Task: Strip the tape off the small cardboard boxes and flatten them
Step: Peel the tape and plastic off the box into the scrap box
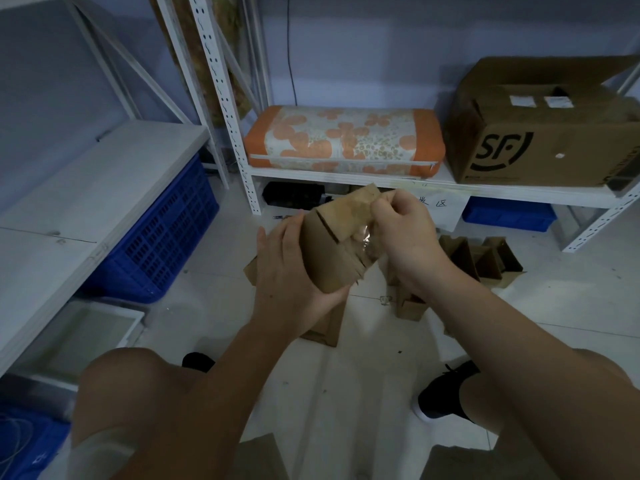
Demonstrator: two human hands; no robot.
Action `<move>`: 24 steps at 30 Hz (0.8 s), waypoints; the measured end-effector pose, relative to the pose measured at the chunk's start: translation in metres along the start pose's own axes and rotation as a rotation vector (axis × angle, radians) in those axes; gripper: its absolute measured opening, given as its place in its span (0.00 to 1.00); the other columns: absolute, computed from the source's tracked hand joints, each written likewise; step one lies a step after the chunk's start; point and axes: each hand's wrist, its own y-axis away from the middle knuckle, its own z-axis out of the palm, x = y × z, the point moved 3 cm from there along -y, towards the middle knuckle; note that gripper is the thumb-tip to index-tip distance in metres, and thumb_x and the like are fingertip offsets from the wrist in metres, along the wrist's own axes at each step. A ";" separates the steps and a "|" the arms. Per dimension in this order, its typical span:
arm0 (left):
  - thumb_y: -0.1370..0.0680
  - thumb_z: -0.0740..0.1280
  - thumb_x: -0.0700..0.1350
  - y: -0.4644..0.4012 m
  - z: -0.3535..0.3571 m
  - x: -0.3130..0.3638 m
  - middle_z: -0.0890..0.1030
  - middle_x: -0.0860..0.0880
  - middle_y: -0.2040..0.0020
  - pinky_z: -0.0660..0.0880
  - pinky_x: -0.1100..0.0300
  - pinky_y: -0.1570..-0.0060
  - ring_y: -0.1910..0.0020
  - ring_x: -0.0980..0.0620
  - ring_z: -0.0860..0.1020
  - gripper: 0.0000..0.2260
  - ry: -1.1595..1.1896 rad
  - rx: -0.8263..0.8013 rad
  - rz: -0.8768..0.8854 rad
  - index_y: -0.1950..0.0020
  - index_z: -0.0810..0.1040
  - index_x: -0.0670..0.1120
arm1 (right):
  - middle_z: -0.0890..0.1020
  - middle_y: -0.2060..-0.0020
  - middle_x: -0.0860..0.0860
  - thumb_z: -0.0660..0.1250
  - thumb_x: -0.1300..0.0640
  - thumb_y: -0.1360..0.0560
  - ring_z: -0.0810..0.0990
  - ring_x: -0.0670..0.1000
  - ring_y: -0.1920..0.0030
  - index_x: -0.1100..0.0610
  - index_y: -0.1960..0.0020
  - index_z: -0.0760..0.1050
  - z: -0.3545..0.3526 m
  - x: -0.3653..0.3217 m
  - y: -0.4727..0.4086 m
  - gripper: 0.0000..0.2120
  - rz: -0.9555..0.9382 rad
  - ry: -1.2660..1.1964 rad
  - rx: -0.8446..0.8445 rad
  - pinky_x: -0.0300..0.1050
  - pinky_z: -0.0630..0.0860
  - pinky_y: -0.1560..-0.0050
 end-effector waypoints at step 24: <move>0.35 0.79 0.61 -0.015 -0.009 -0.011 0.75 0.55 0.29 0.81 0.52 0.40 0.34 0.55 0.78 0.46 0.763 -0.483 -0.521 0.20 0.64 0.57 | 0.79 0.49 0.46 0.72 0.55 0.22 0.78 0.43 0.48 0.51 0.39 0.84 -0.013 -0.009 0.001 0.12 -0.465 0.575 -0.538 0.37 0.73 0.44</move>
